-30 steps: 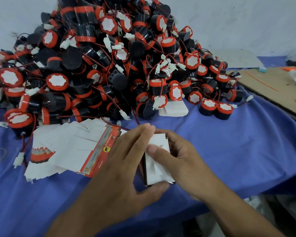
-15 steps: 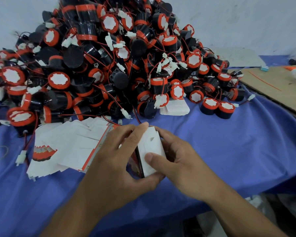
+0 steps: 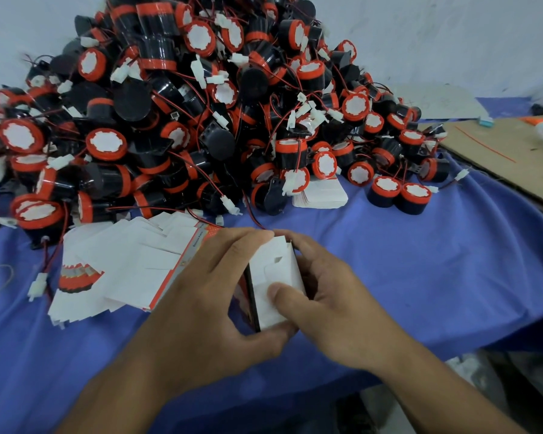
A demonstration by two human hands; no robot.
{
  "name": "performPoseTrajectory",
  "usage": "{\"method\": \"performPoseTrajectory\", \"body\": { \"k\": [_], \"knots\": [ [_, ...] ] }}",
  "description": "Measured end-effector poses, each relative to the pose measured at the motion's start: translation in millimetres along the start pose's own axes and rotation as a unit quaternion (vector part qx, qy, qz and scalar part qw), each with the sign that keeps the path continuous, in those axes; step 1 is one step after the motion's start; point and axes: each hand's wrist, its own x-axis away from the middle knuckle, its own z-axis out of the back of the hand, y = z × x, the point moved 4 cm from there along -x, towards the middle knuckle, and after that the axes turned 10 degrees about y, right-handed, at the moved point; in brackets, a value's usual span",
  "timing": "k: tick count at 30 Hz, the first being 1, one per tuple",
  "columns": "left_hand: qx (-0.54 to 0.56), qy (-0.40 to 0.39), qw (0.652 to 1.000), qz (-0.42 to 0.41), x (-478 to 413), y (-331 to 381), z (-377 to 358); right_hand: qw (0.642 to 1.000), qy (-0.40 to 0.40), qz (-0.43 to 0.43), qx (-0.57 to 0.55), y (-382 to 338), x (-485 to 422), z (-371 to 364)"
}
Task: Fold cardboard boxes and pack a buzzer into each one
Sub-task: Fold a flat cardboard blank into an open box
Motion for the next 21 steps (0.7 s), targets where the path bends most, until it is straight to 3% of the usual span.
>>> {"method": "performPoseTrajectory", "body": {
  "k": [7, 21],
  "knots": [
    [-0.001, -0.001, 1.0, -0.012, -2.5, -1.8, 2.8, 1.0, 0.012, 0.001, -0.013, -1.3, -0.2, -0.1],
    [0.009, -0.018, 1.0, 0.007, 0.0, -1.9, 0.0, 0.972, -0.026, -0.077, -0.221, -1.5, 0.4, -11.6]
  ]
}}
